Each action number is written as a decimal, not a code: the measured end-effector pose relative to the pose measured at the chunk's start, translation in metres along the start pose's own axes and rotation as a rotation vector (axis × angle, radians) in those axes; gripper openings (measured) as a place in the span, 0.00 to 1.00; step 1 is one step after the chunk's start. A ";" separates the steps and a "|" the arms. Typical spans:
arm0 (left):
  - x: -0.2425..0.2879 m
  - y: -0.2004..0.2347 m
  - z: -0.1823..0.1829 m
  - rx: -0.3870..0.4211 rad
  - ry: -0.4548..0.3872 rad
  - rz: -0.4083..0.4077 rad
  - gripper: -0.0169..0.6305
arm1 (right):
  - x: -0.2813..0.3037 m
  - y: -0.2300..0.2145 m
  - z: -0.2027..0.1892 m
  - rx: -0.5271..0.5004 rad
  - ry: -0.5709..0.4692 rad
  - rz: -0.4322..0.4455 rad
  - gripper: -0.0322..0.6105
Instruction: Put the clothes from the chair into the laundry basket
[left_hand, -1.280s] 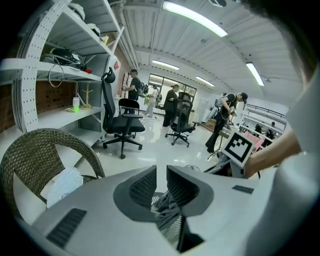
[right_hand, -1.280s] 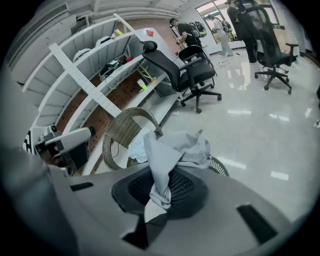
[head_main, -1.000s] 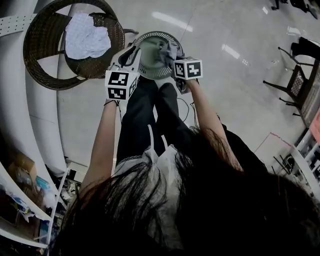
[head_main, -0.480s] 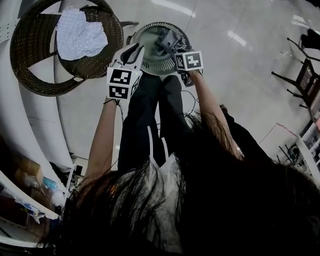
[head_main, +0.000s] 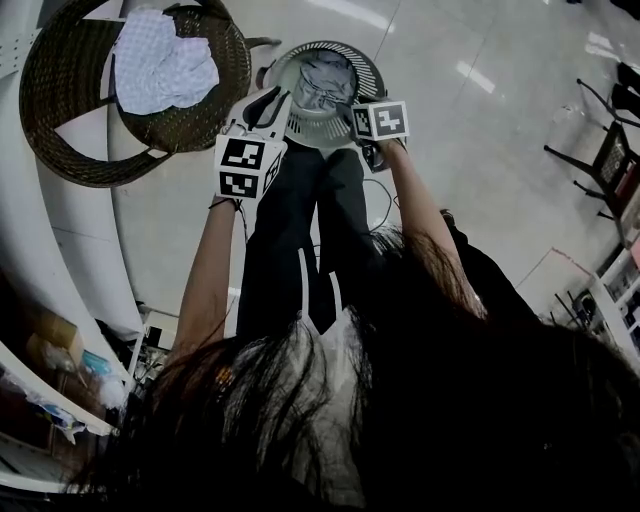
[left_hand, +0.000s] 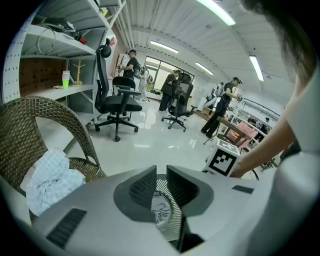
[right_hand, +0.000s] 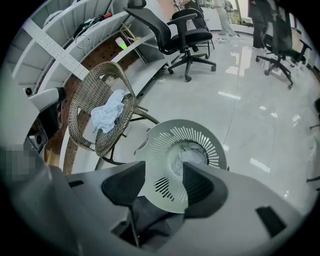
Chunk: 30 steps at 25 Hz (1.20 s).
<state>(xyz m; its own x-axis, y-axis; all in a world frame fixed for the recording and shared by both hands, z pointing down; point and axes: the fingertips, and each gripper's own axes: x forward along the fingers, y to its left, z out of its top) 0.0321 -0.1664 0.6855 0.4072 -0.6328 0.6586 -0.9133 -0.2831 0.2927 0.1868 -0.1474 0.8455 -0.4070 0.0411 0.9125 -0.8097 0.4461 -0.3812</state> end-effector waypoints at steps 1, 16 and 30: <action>-0.001 0.000 0.000 -0.004 -0.004 0.003 0.14 | -0.001 0.002 0.001 0.000 -0.009 0.004 0.40; -0.042 -0.033 0.022 -0.034 -0.078 0.049 0.14 | -0.105 0.050 0.049 0.006 -0.380 0.124 0.40; -0.142 -0.093 0.067 -0.047 -0.229 0.127 0.14 | -0.270 0.126 0.056 -0.184 -0.635 0.252 0.38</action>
<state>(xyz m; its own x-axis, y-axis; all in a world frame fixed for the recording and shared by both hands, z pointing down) 0.0590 -0.0988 0.5186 0.2737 -0.8093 0.5198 -0.9541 -0.1602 0.2529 0.1706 -0.1525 0.5424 -0.7859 -0.3410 0.5157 -0.5965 0.6378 -0.4872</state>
